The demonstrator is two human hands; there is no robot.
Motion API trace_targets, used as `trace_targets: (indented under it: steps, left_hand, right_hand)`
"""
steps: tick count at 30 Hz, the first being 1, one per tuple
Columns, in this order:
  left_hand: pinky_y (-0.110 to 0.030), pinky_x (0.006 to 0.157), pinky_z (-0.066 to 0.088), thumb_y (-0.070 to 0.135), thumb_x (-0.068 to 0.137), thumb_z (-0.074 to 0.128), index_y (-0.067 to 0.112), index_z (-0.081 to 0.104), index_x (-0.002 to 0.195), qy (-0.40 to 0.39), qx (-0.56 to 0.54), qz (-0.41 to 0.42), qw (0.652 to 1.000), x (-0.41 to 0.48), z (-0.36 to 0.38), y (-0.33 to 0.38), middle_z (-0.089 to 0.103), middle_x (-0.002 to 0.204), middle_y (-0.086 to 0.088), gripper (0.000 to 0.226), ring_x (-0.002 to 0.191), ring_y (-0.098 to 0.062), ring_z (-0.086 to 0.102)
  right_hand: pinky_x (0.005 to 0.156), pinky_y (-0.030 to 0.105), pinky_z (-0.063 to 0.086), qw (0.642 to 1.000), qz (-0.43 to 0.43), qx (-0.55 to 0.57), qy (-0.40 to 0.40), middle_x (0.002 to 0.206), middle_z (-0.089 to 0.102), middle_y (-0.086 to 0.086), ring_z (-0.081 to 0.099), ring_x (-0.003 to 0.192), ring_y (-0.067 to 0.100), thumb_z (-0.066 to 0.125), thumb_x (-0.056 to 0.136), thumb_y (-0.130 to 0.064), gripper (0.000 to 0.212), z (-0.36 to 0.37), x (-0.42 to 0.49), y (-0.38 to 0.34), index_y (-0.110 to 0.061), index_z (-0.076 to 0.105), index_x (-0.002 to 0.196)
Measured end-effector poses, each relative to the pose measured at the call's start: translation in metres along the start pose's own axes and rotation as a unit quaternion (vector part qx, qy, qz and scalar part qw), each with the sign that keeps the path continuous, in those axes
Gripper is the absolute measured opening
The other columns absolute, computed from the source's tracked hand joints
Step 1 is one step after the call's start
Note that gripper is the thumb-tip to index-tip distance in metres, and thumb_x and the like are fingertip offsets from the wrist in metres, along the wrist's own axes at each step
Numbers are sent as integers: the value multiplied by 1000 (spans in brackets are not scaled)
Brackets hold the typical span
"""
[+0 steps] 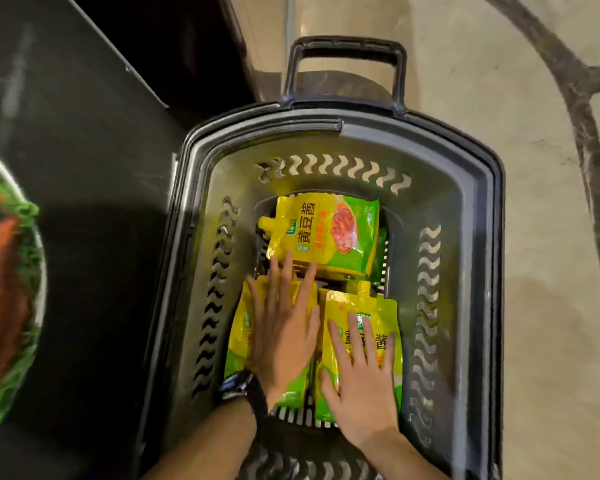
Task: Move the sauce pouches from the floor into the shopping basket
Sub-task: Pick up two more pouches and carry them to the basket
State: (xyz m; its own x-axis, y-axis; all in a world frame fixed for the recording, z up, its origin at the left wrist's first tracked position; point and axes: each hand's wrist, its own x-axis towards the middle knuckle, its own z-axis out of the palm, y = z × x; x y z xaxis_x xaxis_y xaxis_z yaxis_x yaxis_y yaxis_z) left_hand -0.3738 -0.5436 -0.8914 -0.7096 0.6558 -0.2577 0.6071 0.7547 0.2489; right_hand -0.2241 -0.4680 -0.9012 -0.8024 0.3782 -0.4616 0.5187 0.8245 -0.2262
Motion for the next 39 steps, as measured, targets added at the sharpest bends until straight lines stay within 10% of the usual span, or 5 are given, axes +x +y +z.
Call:
trace_targets:
  steps: [5, 14, 17, 23, 39]
  left_hand:
    - [-66, 115, 24, 49, 97, 35, 24, 29, 157, -35, 39, 14, 999, -57, 40, -52, 15, 166, -14, 65, 154, -33, 14]
    - [-61, 119, 19, 54, 97, 38, 27, 14, 160, -93, 82, -11, 992, -53, 18, -40, 7, 166, -18, 73, 153, -37, 12]
    - [-52, 120, 27, 58, 99, 42, 37, -7, 158, -203, 72, -38, 976, -52, -27, -16, 9, 167, -14, 79, 153, -36, 15]
    - [-41, 93, 48, 49, 95, 54, 29, 30, 150, -222, 105, -34, 969, -53, -158, 48, 52, 139, -4, 64, 122, -26, 55]
    - [-43, 92, 48, 49, 91, 59, 16, 46, 138, -78, 168, 166, 969, -103, -527, 260, 57, 133, -10, 58, 120, -32, 57]
  right_hand:
    - [113, 68, 17, 1000, -6, -5, 17, 164, 15, 12, 12, 151, 35, 38, 92, -55, 73, 5, 3, -1, -25, 20, 157]
    - [116, 63, 9, 998, 1, 27, -56, 164, 11, 11, 9, 151, 34, 30, 94, -57, 71, -18, 6, -4, -29, 15, 157]
    - [122, 53, 4, 989, 0, 77, -125, 166, -5, 8, -4, 153, 28, 43, 96, -44, 74, -62, 2, -5, -29, 6, 157]
    - [116, 42, 32, 991, 16, 111, -78, 161, 14, 9, 23, 146, 29, 62, 90, -36, 81, -202, -31, -6, -22, 16, 156]
    - [100, 41, 40, 989, 134, 8, 57, 139, 41, 7, 40, 130, 28, 63, 85, -38, 62, -564, -248, 19, -22, 39, 139]
